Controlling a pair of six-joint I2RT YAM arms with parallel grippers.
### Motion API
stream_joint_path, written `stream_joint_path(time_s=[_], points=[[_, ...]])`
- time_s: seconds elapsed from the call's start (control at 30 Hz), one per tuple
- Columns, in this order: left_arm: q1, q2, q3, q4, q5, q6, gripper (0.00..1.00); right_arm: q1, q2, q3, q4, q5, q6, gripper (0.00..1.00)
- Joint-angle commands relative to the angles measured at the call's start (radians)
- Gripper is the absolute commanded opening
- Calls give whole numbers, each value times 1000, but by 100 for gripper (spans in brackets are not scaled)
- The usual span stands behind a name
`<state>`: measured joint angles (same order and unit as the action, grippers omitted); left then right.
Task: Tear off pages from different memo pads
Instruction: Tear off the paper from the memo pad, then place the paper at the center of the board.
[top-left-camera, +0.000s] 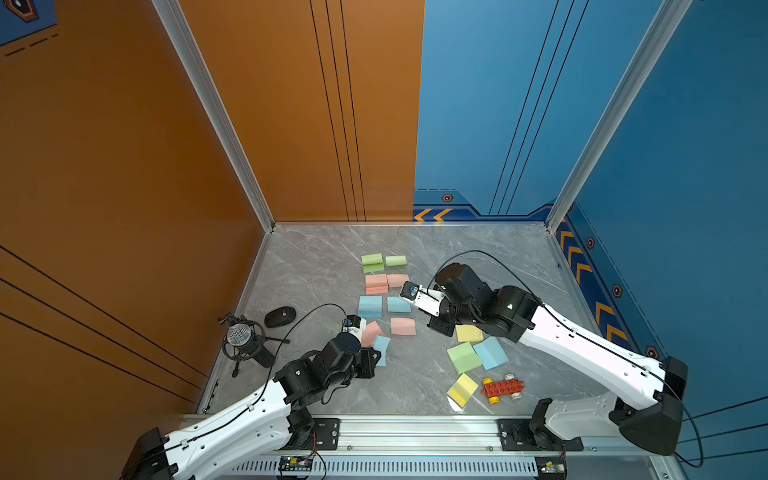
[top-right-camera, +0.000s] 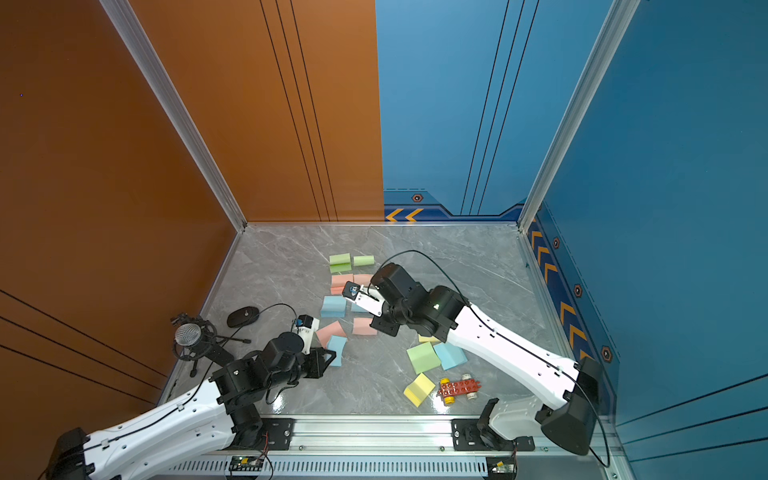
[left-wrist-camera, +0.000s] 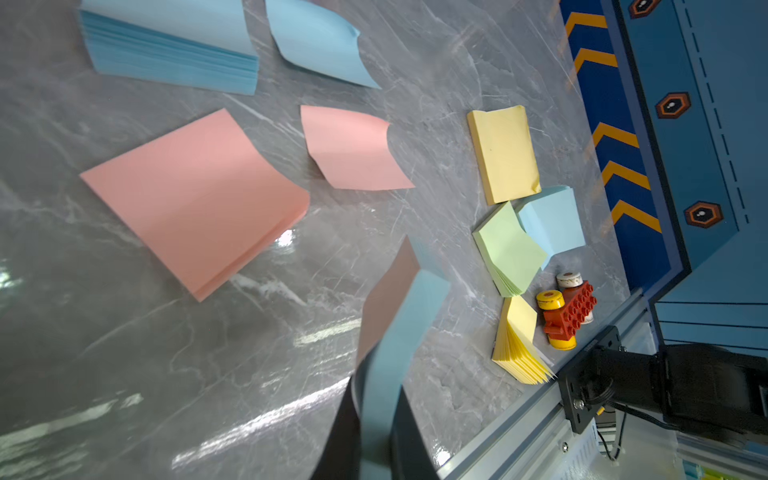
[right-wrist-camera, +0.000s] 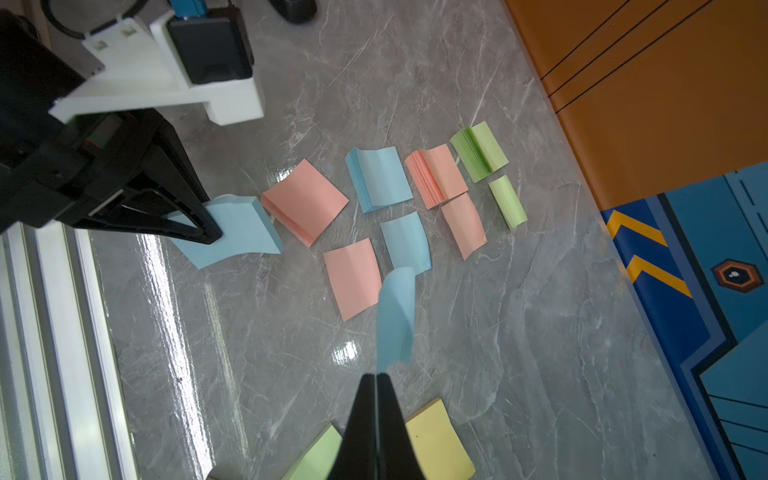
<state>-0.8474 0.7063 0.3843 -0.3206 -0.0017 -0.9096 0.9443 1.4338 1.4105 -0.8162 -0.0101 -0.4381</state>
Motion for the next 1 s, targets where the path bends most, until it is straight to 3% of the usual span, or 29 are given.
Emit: stream_joint_path(time_s=[0.0,0.17,0.53,0.67,0.97], points=[[18,-12,-47,-66,69,-166,0,37,148,65,-294,-18,-112,0],[31,33,-65,-63,121,-250,0,49,244,87,-273,15,-105,0],[143,90,-123,-49,187,-344,0,39,272,36,-197,-7,-70,0],[180,118,-145,-54,212,-319,0,39,279,28,-173,-17,-62,0],[297,110,-150,-83,117,-252,0,38,293,-13,-145,-70,-58,0]])
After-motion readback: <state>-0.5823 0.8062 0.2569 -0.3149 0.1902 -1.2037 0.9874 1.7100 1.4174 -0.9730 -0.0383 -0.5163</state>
